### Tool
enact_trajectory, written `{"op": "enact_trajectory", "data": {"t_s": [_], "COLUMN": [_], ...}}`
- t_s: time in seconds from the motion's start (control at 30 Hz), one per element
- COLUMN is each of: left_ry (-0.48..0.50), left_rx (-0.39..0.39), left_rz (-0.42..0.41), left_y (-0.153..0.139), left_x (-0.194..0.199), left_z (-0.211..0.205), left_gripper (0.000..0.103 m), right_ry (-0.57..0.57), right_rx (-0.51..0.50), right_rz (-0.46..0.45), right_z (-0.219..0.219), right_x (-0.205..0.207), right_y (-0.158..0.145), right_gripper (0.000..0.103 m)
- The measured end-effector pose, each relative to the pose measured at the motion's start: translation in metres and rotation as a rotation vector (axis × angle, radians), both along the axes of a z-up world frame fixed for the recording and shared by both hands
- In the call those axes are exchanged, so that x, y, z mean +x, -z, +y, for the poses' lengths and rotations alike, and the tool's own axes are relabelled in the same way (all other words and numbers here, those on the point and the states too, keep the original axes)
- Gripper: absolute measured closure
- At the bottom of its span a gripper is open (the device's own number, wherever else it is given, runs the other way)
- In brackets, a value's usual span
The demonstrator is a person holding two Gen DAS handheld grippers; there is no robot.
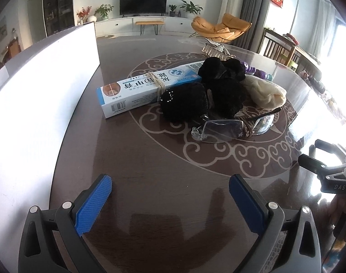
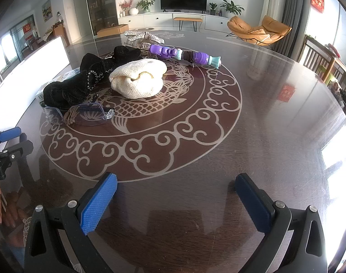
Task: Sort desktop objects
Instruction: 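Move the open left gripper toward the clear-framed eyeglasses on the pile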
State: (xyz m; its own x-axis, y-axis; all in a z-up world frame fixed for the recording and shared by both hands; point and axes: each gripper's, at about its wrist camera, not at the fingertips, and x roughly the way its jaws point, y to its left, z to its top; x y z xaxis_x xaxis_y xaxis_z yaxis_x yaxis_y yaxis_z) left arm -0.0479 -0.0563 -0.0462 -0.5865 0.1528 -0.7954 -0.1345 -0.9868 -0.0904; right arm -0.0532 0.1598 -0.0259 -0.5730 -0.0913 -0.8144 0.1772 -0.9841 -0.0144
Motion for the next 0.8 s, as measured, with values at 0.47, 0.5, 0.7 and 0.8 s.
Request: {"op": "enact_trajectory", "data": {"t_s": [0.47,0.5,0.7,0.8], "left_ry": [0.002,0.003,0.002,0.002], "left_rx": [-0.048,-0.052,-0.038,-0.033], "left_rz": [-0.009,-0.010,-0.007,-0.006], "left_y": [-0.0007,-0.0006,-0.0014,-0.0017], "left_x": [0.0028,0.0028,0.0036,0.0039], "left_z": [0.0032,0.0038,0.0025,0.0021], "left_gripper": [0.000,0.000,0.000,0.000], "right_ry": [0.000,-0.001,-0.001,-0.001], "right_rx": [0.000,0.000,0.000,0.000], "right_rz": [0.000,0.000,0.000,0.000], "right_z": [0.0002,0.0002,0.0002,0.0003], "right_x": [0.0003,0.0004,0.0006,0.0007], "right_y": [-0.0006,-0.0002,-0.0002,-0.0003], "right_gripper": [0.000,0.000,0.000,0.000]}}
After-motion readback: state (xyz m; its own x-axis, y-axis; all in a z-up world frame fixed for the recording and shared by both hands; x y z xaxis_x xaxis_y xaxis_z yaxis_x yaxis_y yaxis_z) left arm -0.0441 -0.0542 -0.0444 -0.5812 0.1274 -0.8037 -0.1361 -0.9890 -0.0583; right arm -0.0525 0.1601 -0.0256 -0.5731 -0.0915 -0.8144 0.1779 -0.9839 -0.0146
